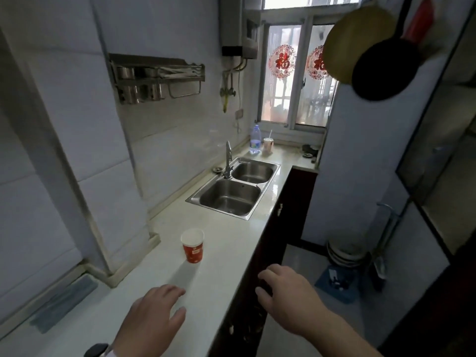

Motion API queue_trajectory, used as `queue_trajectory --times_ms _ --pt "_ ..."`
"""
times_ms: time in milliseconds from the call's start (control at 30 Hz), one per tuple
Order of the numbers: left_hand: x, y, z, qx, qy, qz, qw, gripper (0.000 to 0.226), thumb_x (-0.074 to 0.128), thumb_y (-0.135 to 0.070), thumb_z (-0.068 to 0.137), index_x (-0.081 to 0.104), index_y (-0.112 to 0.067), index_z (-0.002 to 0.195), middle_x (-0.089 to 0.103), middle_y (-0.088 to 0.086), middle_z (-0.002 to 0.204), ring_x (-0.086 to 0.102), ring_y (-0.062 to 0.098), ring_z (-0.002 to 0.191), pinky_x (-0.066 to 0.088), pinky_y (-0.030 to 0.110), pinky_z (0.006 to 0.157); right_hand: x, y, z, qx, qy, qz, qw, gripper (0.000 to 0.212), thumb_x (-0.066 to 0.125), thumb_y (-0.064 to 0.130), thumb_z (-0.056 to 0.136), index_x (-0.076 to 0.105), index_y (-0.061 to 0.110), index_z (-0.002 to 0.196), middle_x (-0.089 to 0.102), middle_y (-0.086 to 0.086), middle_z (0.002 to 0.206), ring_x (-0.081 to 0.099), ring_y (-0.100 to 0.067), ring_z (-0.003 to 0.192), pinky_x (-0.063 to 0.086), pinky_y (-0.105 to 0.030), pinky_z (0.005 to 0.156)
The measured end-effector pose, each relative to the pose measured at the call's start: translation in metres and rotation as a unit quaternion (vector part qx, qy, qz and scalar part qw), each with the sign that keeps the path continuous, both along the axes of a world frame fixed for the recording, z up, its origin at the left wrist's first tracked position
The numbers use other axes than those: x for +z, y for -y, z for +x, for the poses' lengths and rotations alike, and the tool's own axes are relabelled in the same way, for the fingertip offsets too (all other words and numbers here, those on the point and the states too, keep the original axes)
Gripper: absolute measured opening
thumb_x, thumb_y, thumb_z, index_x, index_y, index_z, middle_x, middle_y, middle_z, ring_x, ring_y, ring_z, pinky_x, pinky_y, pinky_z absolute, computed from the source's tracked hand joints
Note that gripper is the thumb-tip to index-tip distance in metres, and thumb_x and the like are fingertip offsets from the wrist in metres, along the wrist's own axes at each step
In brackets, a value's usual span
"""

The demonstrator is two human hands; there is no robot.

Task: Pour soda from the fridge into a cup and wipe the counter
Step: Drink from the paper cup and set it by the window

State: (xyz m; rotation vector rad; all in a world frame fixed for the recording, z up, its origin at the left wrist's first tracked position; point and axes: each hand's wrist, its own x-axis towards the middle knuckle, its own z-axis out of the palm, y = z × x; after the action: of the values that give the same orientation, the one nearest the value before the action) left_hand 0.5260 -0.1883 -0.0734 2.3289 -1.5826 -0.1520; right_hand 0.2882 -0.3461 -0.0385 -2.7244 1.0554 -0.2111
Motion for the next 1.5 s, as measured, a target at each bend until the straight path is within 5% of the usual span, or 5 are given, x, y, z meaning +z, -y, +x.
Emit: queue_trajectory --times_ms 400,933,1133,1400,1500 --pt "0.019 0.158 -0.056 0.018 0.114 -0.079 0.99 0.046 0.046 -0.049 0.08 0.072 -0.026 0.111 0.067 -0.009 0.116 0.048 0.006 0.108 0.053 0.04 0.078 0.007 0.188 -0.05 0.051 0.046 -0.02 0.997 0.046 0.038 0.049 0.099 0.048 0.027 0.138 0.048 0.009 0.138 0.045 -0.014 0.124 0.04 -0.033 0.099" --pt "-0.065 0.182 0.03 0.14 0.068 0.119 0.981 0.039 0.044 -0.053 0.064 0.074 -0.033 0.081 0.071 -0.014 0.085 0.07 0.01 0.073 0.055 0.027 0.05 -0.069 0.259 0.045 0.152 -0.08 0.052 0.984 0.048 0.034 0.05 0.093 0.052 0.026 0.131 0.053 0.004 0.129 0.049 -0.02 0.117 0.044 -0.036 0.091" --pt "-0.123 0.203 0.09 0.233 -0.046 0.108 0.965 0.05 0.041 -0.057 0.083 0.05 -0.039 0.128 0.05 -0.017 0.134 0.046 0.007 0.125 0.042 0.027 0.094 -0.081 0.289 0.123 0.169 -0.167 0.086 0.968 0.049 0.041 0.053 0.093 0.05 0.026 0.133 0.054 0.001 0.131 0.05 -0.024 0.122 0.043 -0.035 0.095" --pt "-0.164 0.205 0.141 0.287 -0.228 0.064 0.928 0.08 0.034 -0.066 0.06 0.054 -0.03 0.129 0.058 -0.006 0.131 0.054 0.014 0.121 0.044 0.027 0.096 -0.086 0.31 0.229 0.15 -0.131 0.145 0.969 0.039 0.047 0.049 0.093 0.055 0.031 0.126 0.059 0.009 0.121 0.058 -0.012 0.109 0.046 -0.026 0.087" --pt "-0.168 0.213 0.144 0.303 -0.293 0.034 0.906 0.073 0.055 -0.052 0.072 0.048 -0.021 0.137 0.054 -0.001 0.137 0.052 0.014 0.125 0.04 0.022 0.099 -0.104 0.306 0.258 0.126 -0.151 0.215 0.957 0.03 0.051 0.043 0.092 0.06 0.029 0.116 0.063 0.007 0.108 0.057 -0.012 0.094 0.042 -0.023 0.079"
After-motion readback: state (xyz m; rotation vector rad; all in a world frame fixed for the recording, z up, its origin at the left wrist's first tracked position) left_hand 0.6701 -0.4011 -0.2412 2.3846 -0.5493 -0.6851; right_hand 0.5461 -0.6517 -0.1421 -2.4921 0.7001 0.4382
